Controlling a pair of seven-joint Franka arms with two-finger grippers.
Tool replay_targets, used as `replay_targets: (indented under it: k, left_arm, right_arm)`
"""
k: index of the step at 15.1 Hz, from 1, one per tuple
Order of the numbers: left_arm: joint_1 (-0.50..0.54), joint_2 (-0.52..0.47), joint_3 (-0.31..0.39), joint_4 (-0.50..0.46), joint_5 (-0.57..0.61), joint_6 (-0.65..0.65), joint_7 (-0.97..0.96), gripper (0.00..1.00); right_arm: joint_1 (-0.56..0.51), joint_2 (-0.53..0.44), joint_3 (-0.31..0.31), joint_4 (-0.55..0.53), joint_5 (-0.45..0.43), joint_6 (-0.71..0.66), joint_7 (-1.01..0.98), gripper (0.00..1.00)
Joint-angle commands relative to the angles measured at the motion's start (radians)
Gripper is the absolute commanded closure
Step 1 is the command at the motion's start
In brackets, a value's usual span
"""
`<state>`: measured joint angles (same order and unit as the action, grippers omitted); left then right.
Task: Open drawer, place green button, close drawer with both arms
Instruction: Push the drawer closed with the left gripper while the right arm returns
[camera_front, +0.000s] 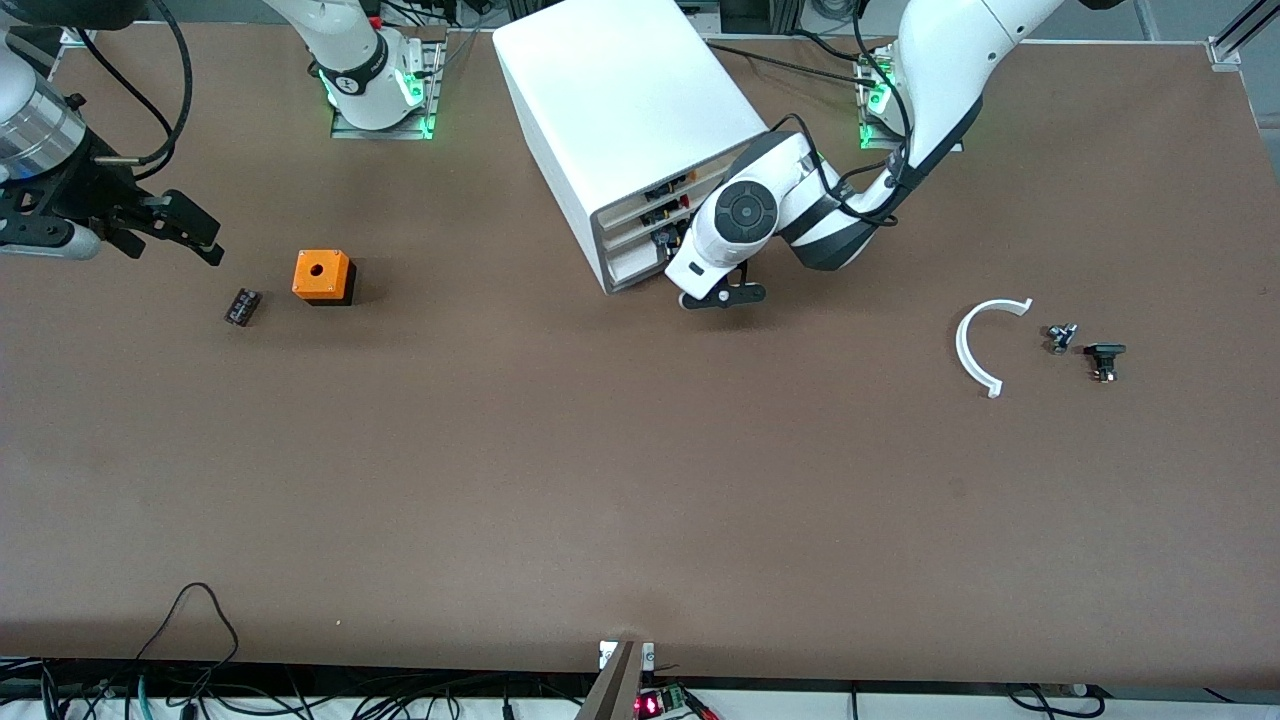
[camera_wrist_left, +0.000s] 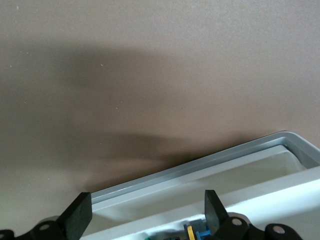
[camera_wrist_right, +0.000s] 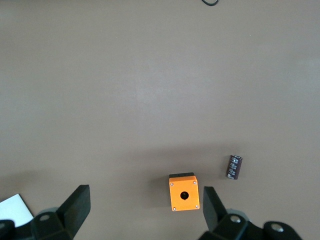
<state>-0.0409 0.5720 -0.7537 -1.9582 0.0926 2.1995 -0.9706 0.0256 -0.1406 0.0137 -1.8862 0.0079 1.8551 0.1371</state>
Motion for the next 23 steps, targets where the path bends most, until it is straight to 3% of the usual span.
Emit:
replay_targets:
  k: [1, 6, 9, 14, 19, 23]
  left_arm:
    - [0.009, -0.018, -0.018, -0.019, -0.039, -0.004, 0.001, 0.01]
    - [0.001, -0.015, -0.021, -0.019, -0.056, -0.003, 0.001, 0.01]
    - [0.001, -0.015, -0.023, -0.019, -0.057, -0.004, 0.001, 0.01]
    - [0.019, -0.049, -0.023, 0.001, -0.057, -0.023, 0.003, 0.01]
    - [0.119, -0.066, -0.016, 0.157, -0.036, -0.209, 0.047, 0.01]
    - [0.255, -0.066, -0.010, 0.291, 0.056, -0.371, 0.287, 0.00]
  right_arm:
    - [0.001, 0.021, 0.008, 0.083, 0.010, -0.072, -0.025, 0.00]
    - [0.001, 0.168, 0.008, 0.331, 0.007, -0.275, -0.010, 0.00]
    - [0.001, 0.168, 0.006, 0.326, -0.002, -0.274, -0.002, 0.00]
    - [0.001, 0.115, 0.008, 0.202, -0.009, -0.137, 0.013, 0.00]
    - [0.004, 0.131, 0.008, 0.242, -0.008, -0.136, -0.001, 0.00]
    - [0.001, 0.136, 0.006, 0.249, -0.008, -0.143, -0.011, 0.00]
